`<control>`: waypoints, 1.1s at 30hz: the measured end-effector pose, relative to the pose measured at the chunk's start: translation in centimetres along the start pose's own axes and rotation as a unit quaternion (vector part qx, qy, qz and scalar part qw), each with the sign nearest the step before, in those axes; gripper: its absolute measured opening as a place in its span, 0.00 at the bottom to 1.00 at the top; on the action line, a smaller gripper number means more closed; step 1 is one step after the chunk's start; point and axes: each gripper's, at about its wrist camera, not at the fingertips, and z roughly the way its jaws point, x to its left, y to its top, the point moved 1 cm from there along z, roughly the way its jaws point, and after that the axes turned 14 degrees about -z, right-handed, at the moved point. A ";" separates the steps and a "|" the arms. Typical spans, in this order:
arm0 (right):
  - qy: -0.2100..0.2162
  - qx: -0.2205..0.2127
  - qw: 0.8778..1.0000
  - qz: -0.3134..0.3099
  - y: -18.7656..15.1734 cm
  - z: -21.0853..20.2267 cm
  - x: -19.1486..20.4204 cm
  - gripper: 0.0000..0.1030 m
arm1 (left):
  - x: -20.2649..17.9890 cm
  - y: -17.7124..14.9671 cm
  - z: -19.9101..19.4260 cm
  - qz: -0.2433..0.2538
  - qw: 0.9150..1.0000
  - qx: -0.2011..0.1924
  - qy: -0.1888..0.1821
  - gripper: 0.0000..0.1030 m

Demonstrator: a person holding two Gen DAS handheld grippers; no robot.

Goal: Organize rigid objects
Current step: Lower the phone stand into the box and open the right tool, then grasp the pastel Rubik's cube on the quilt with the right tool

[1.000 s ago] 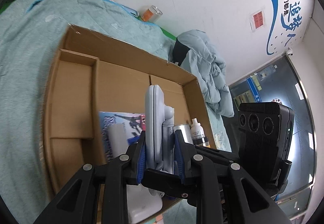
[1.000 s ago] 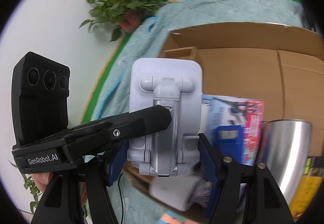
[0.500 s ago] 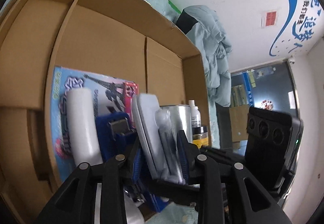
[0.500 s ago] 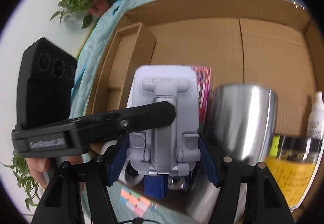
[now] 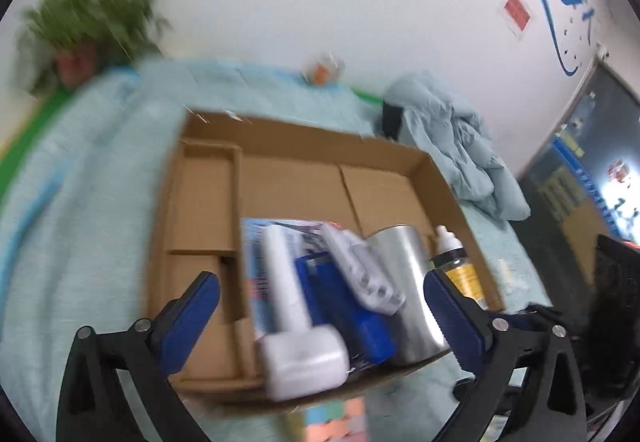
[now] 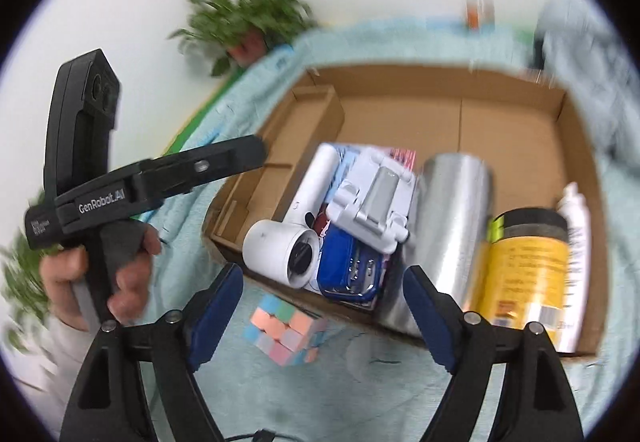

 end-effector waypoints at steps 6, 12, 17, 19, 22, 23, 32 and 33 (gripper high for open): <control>0.055 -0.003 0.998 -0.014 -6.5 3.4 3.5 0.81 | 3.8 -6.2 -1.8 -0.055 0.996 0.059 -0.045 0.99; 0.092 0.001 0.996 -0.018 -8.6 7.6 5.7 0.81 | 6.1 -11.0 1.2 -0.094 0.986 0.111 -0.080 0.94; 0.063 -0.011 0.997 -0.041 -7.1 9.5 5.8 0.76 | 6.2 -12.1 4.2 -0.114 0.980 0.141 -0.083 0.75; 0.058 -0.012 0.997 -0.049 -6.7 10.2 5.8 0.71 | 5.8 -12.4 5.3 -0.105 0.979 0.156 -0.079 0.67; 0.033 -0.003 0.997 -0.073 -6.2 11.6 6.0 0.64 | 5.8 -12.9 5.6 -0.099 0.981 0.151 -0.066 0.65; 0.029 -0.002 0.997 -0.070 -6.1 11.8 5.9 0.63 | 5.7 -13.1 5.4 -0.094 0.982 0.150 -0.064 0.61; 0.050 0.008 0.998 -0.046 -8.8 10.1 6.6 0.63 | 4.5 -17.7 3.5 -0.099 0.979 0.162 -0.069 0.57; 0.051 0.015 0.997 -0.048 -9.6 10.0 6.8 0.63 | 4.4 -18.4 3.2 -0.104 0.979 0.159 -0.071 0.57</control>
